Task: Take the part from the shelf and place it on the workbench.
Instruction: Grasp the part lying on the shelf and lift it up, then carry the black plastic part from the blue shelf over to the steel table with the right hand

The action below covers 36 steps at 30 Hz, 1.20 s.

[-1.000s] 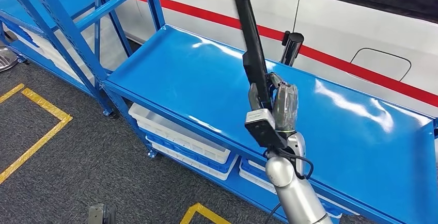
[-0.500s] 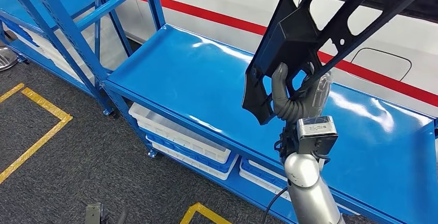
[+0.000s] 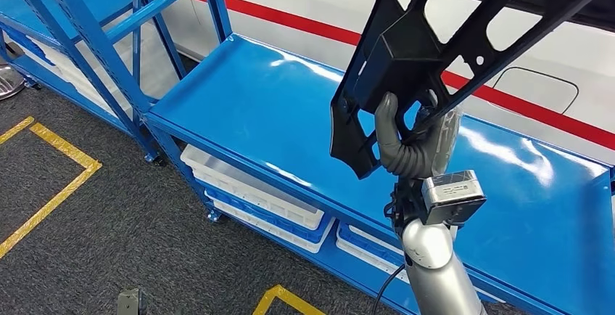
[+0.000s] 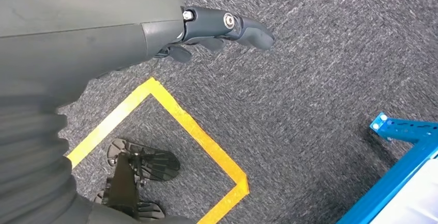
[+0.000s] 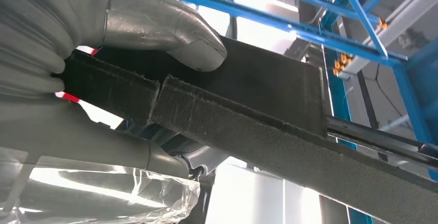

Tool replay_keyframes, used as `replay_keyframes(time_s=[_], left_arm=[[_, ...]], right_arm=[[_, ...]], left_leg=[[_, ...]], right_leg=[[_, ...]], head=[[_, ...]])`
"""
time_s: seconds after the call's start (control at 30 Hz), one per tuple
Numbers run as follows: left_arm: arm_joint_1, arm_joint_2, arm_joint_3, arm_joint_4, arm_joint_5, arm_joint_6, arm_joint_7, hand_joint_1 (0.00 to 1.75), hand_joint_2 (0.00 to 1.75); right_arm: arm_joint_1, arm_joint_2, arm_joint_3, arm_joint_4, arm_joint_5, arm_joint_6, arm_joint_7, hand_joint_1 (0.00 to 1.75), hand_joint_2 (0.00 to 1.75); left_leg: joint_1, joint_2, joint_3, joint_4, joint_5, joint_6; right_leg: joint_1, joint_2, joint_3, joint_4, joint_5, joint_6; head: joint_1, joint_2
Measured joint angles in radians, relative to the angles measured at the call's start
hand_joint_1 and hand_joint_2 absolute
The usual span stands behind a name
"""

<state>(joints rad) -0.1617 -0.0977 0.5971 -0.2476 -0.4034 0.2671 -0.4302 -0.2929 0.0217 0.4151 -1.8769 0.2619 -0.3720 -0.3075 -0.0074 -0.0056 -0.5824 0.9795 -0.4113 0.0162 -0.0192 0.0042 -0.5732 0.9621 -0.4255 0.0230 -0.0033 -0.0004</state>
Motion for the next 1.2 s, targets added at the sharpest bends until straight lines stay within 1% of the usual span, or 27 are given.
replay_keyframes(time_s=[0.37, 0.6, 0.73, 0.8, 0.87, 0.9, 0.93, 1.0, 1.03, 1.07, 1.1, 1.13, 1.17, 1.2], left_arm=[[0.004, 0.000, 0.005, 0.000, 0.009, -0.006, -0.002, 0.00, 1.75], [0.005, 0.000, 0.010, 0.000, 0.010, -0.008, -0.001, 0.00, 1.75], [0.007, 0.001, 0.016, 0.000, 0.010, -0.004, 0.001, 0.00, 1.75], [0.008, 0.001, 0.018, 0.000, 0.014, 0.001, 0.002, 0.00, 1.75], [0.010, 0.001, 0.020, 0.000, 0.017, 0.006, 0.002, 0.00, 1.75], [0.010, 0.000, 0.020, 0.000, 0.017, 0.007, 0.002, 0.00, 1.75], [0.010, 0.000, 0.021, 0.000, 0.017, 0.008, 0.001, 0.00, 1.75], [0.011, 0.000, 0.021, 0.000, 0.017, 0.008, 0.000, 0.00, 1.75], [0.012, 0.000, 0.022, 0.000, 0.017, 0.008, 0.000, 0.00, 1.75], [0.014, 0.000, 0.022, 0.000, 0.017, 0.008, 0.000, 0.00, 1.75], [0.015, -0.001, 0.023, 0.001, 0.017, 0.007, 0.000, 0.00, 1.75], [0.016, -0.002, 0.023, 0.001, 0.017, 0.007, 0.000, 0.00, 1.75], [0.017, -0.002, 0.023, 0.001, 0.017, 0.006, 0.000, 0.00, 1.75], [0.018, -0.002, 0.023, 0.001, 0.016, 0.006, 0.000, 0.00, 1.75]], right_arm=[[0.012, -0.008, 0.026, 0.000, -0.021, 0.027, 0.021, 1.75, 1.75], [0.031, -0.008, 0.026, 0.000, -0.026, 0.034, 0.023, 1.75, 1.75], [0.046, -0.007, 0.026, 0.002, -0.004, 0.016, 0.023, 1.75, 1.75], [0.050, -0.006, 0.026, 0.007, 0.009, -0.003, 0.023, 1.75, 1.75], [0.052, -0.004, 0.026, 0.011, 0.017, -0.020, 0.025, 1.75, 1.75], [0.052, -0.003, 0.026, 0.013, 0.019, -0.026, 0.026, 1.75, 1.75], [0.052, -0.003, 0.026, 0.016, 0.020, -0.029, 0.026, 1.75, 1.75], [0.055, -0.006, 0.026, 0.020, 0.014, -0.028, 0.026, 1.75, 1.75], [0.058, -0.008, 0.026, 0.023, 0.009, -0.026, 0.024, 1.75, 1.75], [0.061, -0.010, 0.026, 0.025, 0.005, -0.023, 0.022, 1.75, 1.75], [0.063, -0.012, 0.026, 0.027, 0.003, -0.022, 0.020, 1.75, 1.75], [0.063, -0.013, 0.027, 0.029, 0.000, -0.021, 0.016, 1.75, 1.75], [0.063, -0.014, 0.027, 0.030, -0.003, -0.020, 0.011, 1.75, 1.75], [0.063, -0.014, 0.027, 0.030, -0.007, -0.017, 0.005, 1.75, 1.75]], left_leg=[[-0.001, 0.000, 0.000, 0.000, 0.000, 0.000], [-0.003, -0.001, -0.003, 0.003, -0.001, 0.002], [-0.003, -0.001, -0.006, 0.010, -0.006, 0.008], [-0.003, -0.001, -0.008, 0.013, -0.004, 0.014], [0.002, 0.000, -0.005, 0.003, 0.008, 0.024], [0.004, 0.002, -0.005, -0.004, 0.014, 0.030], [0.006, 0.003, -0.005, -0.010, 0.021, 0.035], [0.006, 0.004, -0.014, -0.012, 0.029, 0.041], [0.005, 0.003, -0.020, -0.012, 0.033, 0.041], [0.005, 0.003, -0.026, -0.012, 0.037, 0.039], [0.006, 0.002, -0.033, -0.011, 0.041, 0.036], [0.007, 0.002, -0.039, -0.008, 0.046, 0.031], [0.008, 0.001, -0.046, -0.004, 0.049, 0.026], [0.008, 0.000, -0.053, 0.001, 0.052, 0.021]], right_leg=[[0.000, 0.000, 0.000, 0.000, 0.000, 0.000], [-0.007, 0.000, 0.000, 0.000, 0.000, 0.001], [-0.014, -0.001, 0.000, -0.001, 0.000, 0.002], [-0.017, -0.001, 0.001, -0.002, 0.005, 0.008], [-0.016, -0.002, -0.004, 0.005, -0.001, 0.014], [-0.014, -0.003, -0.014, 0.027, -0.018, 0.010], [-0.012, -0.003, -0.033, 0.071, -0.048, 0.002], [-0.011, -0.004, -0.091, 0.215, -0.121, -0.015], [-0.011, -0.004, -0.116, 0.280, -0.147, -0.018], [-0.011, -0.004, -0.125, 0.313, -0.157, -0.014], [-0.011, -0.004, -0.110, 0.300, -0.150, -0.007], [-0.012, -0.005, -0.073, 0.245, -0.132, 0.002], [-0.014, -0.006, -0.023, 0.164, -0.113, 0.010], [-0.012, -0.005, 0.022, 0.095, -0.095, 0.013]], head=[[0.000, 0.000], [0.000, 0.000], [0.000, 0.000], [0.000, 0.000], [0.000, 0.000], [0.001, 0.000], [0.002, 0.000], [0.004, 0.000], [0.004, 0.000], [0.004, 0.000], [0.004, 0.000], [0.004, 0.000], [0.005, 0.000], [0.005, 0.000]])
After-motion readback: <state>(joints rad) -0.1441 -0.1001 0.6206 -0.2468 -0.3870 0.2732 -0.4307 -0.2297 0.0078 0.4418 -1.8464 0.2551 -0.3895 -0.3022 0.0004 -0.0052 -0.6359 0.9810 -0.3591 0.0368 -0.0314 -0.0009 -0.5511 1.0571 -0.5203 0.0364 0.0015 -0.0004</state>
